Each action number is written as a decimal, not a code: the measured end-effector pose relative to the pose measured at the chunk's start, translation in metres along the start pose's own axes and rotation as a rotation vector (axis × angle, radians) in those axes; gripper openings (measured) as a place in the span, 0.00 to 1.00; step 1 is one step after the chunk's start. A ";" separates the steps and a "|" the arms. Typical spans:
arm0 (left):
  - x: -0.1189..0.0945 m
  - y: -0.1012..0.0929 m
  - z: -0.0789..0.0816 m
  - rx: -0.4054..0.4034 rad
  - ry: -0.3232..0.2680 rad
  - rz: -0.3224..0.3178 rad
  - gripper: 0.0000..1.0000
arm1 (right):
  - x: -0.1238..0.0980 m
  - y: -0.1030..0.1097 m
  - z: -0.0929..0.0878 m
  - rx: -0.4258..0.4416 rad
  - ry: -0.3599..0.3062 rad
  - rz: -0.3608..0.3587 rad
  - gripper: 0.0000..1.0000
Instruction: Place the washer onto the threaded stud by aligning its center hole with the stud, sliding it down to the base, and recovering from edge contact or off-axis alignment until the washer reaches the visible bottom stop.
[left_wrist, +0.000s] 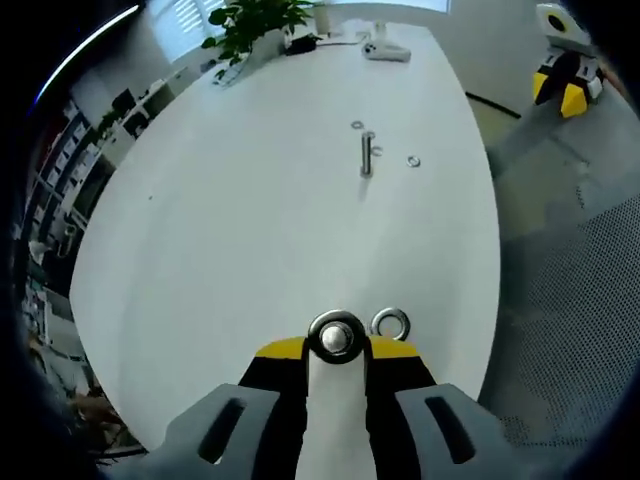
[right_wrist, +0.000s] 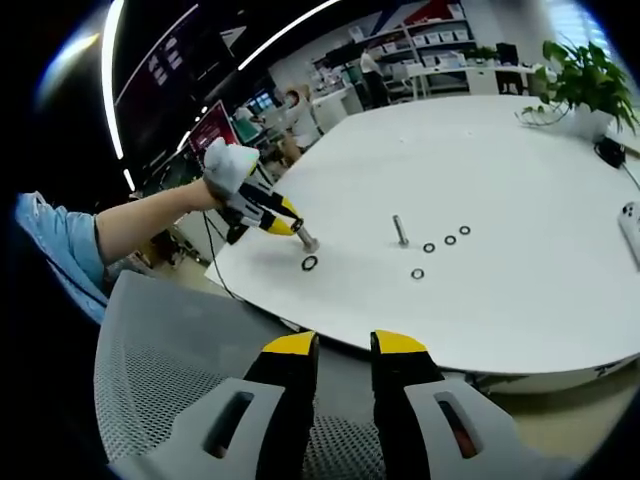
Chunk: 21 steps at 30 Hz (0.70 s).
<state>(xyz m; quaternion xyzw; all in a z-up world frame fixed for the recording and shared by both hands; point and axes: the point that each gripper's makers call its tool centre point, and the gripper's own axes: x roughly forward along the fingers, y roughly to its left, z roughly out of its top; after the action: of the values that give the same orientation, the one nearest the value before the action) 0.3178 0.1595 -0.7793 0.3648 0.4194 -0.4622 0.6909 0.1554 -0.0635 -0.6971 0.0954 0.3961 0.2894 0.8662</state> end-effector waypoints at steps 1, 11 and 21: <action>0.002 0.000 0.000 0.002 0.006 -0.001 0.18 | 0.000 0.000 0.000 0.000 -0.001 0.000 0.24; 0.020 -0.001 -0.008 0.017 0.057 -0.027 0.18 | 0.001 0.000 -0.001 -0.003 0.009 0.004 0.23; 0.035 -0.004 -0.018 -0.006 0.101 -0.064 0.18 | 0.001 0.001 -0.002 -0.005 0.014 0.009 0.23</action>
<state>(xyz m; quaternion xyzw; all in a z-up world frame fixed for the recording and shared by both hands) 0.3180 0.1623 -0.8188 0.3720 0.4668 -0.4638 0.6547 0.1540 -0.0624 -0.6982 0.0929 0.4009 0.2950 0.8623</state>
